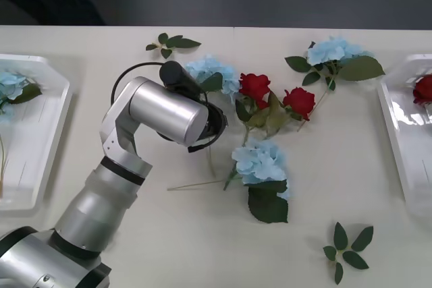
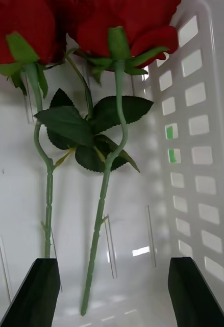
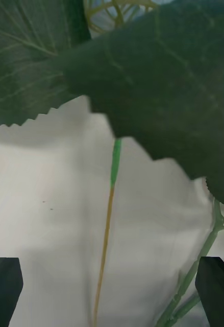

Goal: Put the red flowers into the right box and the blue flowers into the left box

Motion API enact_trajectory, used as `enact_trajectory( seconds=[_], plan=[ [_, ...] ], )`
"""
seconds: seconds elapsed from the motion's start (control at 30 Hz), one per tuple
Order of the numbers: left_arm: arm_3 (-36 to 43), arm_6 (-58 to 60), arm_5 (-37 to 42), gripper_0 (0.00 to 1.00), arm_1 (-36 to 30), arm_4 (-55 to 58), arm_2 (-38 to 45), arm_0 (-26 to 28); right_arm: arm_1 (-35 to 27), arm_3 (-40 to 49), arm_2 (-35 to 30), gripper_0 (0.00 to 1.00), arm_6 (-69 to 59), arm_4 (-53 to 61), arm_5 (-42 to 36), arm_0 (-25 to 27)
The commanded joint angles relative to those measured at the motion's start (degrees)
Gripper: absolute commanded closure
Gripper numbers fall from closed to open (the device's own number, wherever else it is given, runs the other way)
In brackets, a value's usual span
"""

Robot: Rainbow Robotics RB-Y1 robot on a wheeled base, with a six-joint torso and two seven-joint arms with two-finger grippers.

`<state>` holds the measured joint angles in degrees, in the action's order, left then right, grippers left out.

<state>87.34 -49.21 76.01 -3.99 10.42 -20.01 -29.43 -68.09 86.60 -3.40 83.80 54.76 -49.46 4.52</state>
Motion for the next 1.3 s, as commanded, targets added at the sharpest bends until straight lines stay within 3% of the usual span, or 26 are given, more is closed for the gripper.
enact_trajectory(
  seconds=[0.03, 0.23, 0.43, 0.67, 0.87, 1.13, 1.2, 1.27, 1.3],
  plan=[
    [-2.17, 1.58, -2.80, 0.00, 0.56, -0.13, -0.82, -3.44, -1.70, 3.14, -0.02, 0.37, -3.82, 0.26, 0.68, -0.21],
    [-8.50, 1.40, -5.96, 0.00, 2.06, -0.93, -0.82, -6.16, 1.47, 10.52, -5.47, 0.37, -8.65, 4.39, -2.31, -0.74],
    [-11.49, 0.96, -9.30, 0.00, 2.76, -1.10, -0.82, -6.96, 6.83, 18.34, -6.62, 0.38, -16.38, 1.31, -9.87, -5.84],
    [-11.93, 0.52, -9.66, 0.00, 2.93, -1.45, -0.82, -6.96, 12.28, 20.80, 1.38, 0.38, -29.48, -6.51, -15.14, -17.44],
    [-13.07, 0.26, -11.33, 0.00, 2.93, -1.63, -0.82, -6.96, 17.11, 16.67, 10.17, 0.38, -39.41, -14.33, -16.81, -26.76],
    [-14.30, -0.36, -13.17, 0.01, 2.93, -1.80, -0.82, -6.96, 23.35, 10.25, 16.23, 0.38, -48.82, -20.31, -16.81, -33.96],
    [-14.39, -0.36, -13.17, 0.12, 2.93, -1.80, -0.82, -6.87, 24.41, 9.02, 17.11, 0.37, -49.78, -21.63, -16.72, -34.93],
    [-14.39, -0.36, -13.17, 0.62, 2.93, -1.89, -0.74, -6.87, 25.29, 7.35, 18.70, 0.37, -51.19, -22.77, -16.81, -36.16],
    [-14.30, -0.36, -13.17, 0.71, 2.93, -1.89, -0.82, -6.87, 25.46, 7.00, 18.96, 0.37, -51.54, -22.94, -16.81, -36.42]
  ],
)
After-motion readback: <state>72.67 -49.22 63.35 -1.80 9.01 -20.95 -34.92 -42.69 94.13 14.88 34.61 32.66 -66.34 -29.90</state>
